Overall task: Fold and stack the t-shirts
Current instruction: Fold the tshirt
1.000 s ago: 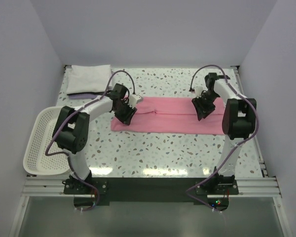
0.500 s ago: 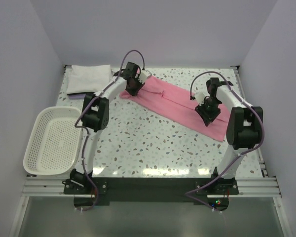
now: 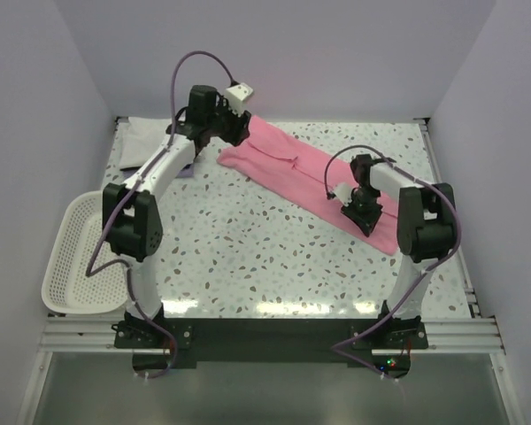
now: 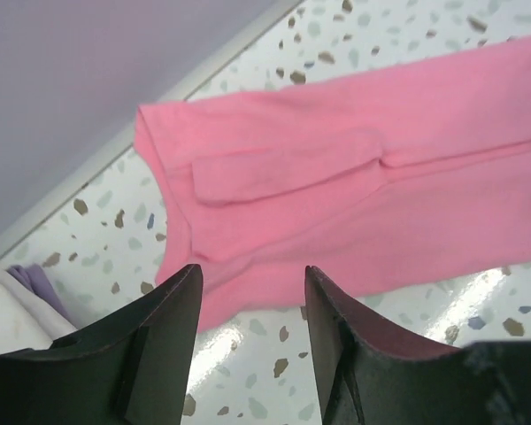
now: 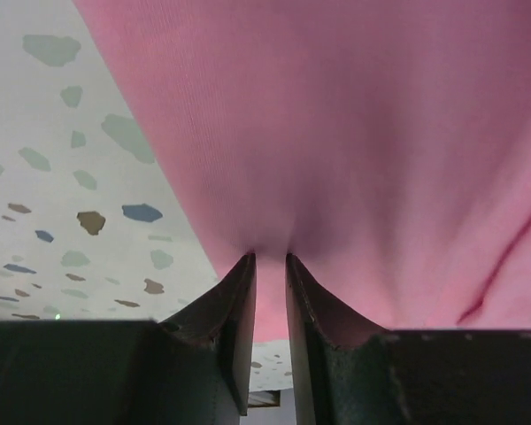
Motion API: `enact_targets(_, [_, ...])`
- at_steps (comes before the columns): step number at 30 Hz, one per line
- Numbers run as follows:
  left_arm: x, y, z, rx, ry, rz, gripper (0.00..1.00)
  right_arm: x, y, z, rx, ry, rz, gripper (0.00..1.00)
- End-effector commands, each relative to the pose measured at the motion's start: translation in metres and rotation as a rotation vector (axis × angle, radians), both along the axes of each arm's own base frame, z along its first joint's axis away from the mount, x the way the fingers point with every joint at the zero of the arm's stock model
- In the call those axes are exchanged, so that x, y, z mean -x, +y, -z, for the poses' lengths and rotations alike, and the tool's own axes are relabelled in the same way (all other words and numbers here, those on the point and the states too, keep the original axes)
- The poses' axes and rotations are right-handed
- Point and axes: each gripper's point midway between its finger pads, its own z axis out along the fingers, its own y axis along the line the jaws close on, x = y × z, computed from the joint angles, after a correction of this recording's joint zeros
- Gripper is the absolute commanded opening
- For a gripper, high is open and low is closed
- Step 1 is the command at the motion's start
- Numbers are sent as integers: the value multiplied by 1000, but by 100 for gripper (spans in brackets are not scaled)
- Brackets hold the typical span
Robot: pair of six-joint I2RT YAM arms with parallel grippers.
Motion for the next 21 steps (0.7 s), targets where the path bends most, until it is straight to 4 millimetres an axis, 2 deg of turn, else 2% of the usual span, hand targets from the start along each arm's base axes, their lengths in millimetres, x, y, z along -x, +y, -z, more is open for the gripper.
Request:
enact_targets(1, [15, -3, -48, 118, -47, 18, 54, 2, -3, 17, 69, 19, -53, 23])
enact_targets(6, [41, 19, -49, 165, 30, 5, 51, 26, 21, 27, 68, 96, -139, 17])
enact_targets(9, [51, 33, -42, 170, 71, -11, 50, 53, 50, 29, -3, 186, -172, 10])
enact_targets(10, [56, 38, -31, 162, 102, -20, 50, 63, 65, 29, -26, 217, -200, 8])
enact_targets(11, [58, 45, -29, 159, 109, -32, 50, 77, 74, 26, -48, 263, -209, 8])
enact_targets(13, [65, 52, -16, 131, 146, -42, 49, 104, 112, 23, -139, 336, -251, 8])
enact_targets(15, [69, 58, -6, 100, 169, -54, 48, 124, 141, 18, -203, 387, -270, 8])
enact_targets(16, [71, 60, 0, 91, 183, -58, 48, 141, 174, 12, -279, 425, -290, 8])
enact_targets(18, [74, 61, 9, 82, 211, -65, 48, 153, 215, 7, -356, 451, -310, 9])
enact_targets(19, [74, 61, 13, 85, 225, -70, 47, 172, 240, 3, -378, 487, -334, 10])
enact_targets(21, [77, 57, 26, 91, 273, -58, 46, 191, 280, -9, -488, 560, -343, 14])
